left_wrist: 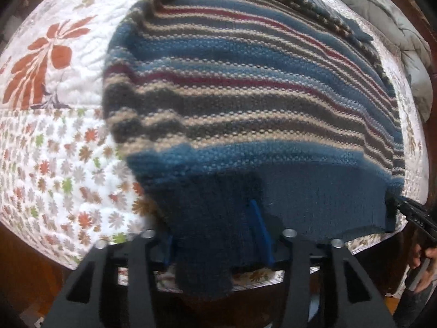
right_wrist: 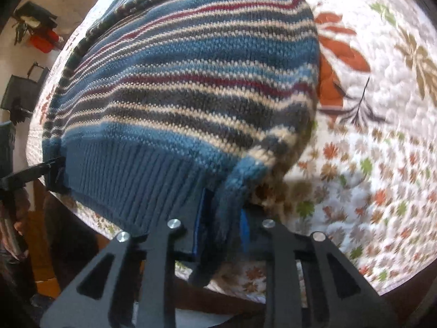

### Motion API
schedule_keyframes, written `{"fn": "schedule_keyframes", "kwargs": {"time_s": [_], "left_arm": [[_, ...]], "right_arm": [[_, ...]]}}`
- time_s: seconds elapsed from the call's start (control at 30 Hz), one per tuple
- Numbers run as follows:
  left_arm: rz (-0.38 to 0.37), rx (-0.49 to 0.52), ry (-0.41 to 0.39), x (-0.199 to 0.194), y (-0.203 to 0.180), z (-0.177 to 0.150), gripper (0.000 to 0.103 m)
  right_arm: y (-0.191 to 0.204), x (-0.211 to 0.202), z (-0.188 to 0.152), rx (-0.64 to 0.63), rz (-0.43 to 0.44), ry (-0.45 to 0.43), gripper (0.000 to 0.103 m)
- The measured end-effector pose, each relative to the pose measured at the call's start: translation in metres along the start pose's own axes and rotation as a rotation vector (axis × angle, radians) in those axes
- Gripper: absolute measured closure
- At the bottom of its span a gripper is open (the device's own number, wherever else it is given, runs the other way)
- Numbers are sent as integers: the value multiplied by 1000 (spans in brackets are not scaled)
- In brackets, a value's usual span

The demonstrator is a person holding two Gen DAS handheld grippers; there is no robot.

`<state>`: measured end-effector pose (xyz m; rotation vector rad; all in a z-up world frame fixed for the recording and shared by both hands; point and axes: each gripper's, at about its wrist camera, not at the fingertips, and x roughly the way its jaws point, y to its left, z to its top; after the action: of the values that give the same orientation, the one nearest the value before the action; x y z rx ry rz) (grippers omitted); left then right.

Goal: Fold small clothes
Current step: 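Lift the ribbed hem with both grippers and fold it onto the collar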

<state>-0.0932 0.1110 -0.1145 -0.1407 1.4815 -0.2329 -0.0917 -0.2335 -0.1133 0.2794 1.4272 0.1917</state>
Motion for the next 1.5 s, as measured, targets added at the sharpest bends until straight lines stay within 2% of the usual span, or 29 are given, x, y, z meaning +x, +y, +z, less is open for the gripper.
{"fn": "schedule_keyframes", "kwargs": {"time_s": [0.07,0.13,0.17,0.2,0.3,0.4,0.5,0.67,0.77,0.9,1.13,1.23,1.3,1.43,1.5], "left_arm": [[9,-6,-2,10,-18,5,45],[25,15,-18,10,-26,6,68],[25,12,-25,8,-28,6,83],[0,3,-27,6,-27,8,86],[-54,-46,-24,-1,-18,12,90],[-69,-59,-49,-16,-14,5,91],[-12,-48,-82,-27,-3,8,92],[-78,-55,-91,-43,5,-6,92],[-152,-56,-104,-63,15,5,92],[-185,-46,-150,-82,11,48,92],[-175,-29,-262,-102,-1,155,91],[-152,-36,-305,-100,-3,208,90],[-150,-39,-304,-91,-7,242,90],[-83,-36,-313,-63,-15,296,90],[-84,-69,-295,-47,-10,320,90]], "right_arm": [[-1,3,-2,1,5,-5,80],[1,2,-2,-1,11,-17,93],[3,0,-2,-10,17,-28,94],[3,-4,-2,-11,27,-41,95],[-5,-15,-3,36,100,-60,96],[-7,-31,-8,26,125,-79,96],[-4,-45,-21,-6,100,-82,97],[-3,-59,-35,-26,119,-80,97],[-10,-69,-21,2,209,-108,97],[-20,-96,22,20,283,-181,97],[-40,-123,147,42,230,-296,97],[-51,-114,202,74,237,-308,97],[-56,-101,240,89,218,-300,97],[-60,-71,299,97,147,-268,97],[-64,-58,317,98,132,-253,97]]}}
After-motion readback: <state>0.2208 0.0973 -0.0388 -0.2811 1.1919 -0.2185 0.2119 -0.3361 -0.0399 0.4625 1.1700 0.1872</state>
